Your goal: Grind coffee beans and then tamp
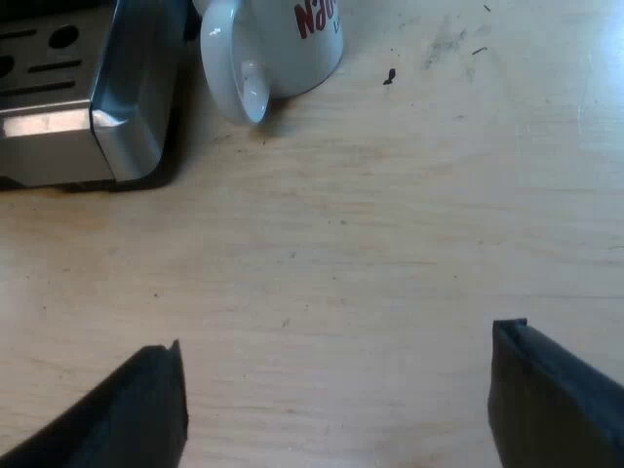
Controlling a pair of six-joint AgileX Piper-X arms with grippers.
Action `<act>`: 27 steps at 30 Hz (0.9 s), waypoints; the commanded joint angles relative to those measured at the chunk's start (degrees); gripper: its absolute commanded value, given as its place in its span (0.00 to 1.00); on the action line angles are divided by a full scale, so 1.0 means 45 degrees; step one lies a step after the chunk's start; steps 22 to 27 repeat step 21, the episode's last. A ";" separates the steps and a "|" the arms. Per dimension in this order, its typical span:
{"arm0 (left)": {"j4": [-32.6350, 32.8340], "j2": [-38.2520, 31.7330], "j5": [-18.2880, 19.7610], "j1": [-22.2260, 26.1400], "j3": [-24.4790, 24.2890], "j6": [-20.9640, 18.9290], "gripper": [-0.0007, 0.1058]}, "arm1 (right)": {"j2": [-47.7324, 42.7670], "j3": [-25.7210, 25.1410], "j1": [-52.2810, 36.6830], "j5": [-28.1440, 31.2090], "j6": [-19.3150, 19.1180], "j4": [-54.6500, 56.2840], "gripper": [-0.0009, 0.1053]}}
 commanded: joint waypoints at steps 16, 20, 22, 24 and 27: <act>-0.0152 -0.1823 0.0060 0.2101 -0.0032 -0.0118 0.67 | -0.0587 -0.0065 0.0012 -0.0039 -0.0007 -0.0061 0.63; -0.0152 -0.1822 0.0060 0.2102 -0.0032 -0.0118 0.67 | -0.0587 -0.0065 0.0012 -0.0039 -0.0007 -0.0061 0.63; -0.0152 -0.1822 0.0060 0.2102 -0.0032 -0.0118 0.67 | -0.0587 -0.0065 0.0012 -0.0039 -0.0007 -0.0061 0.63; -0.0152 -0.1822 0.0060 0.2102 -0.0032 -0.0118 0.67 | -0.0587 -0.0065 0.0012 -0.0039 -0.0007 -0.0061 0.63; -0.0152 -0.1822 0.0060 0.2102 -0.0032 -0.0118 0.67 | -0.0587 -0.0065 0.0012 -0.0039 -0.0007 -0.0061 0.63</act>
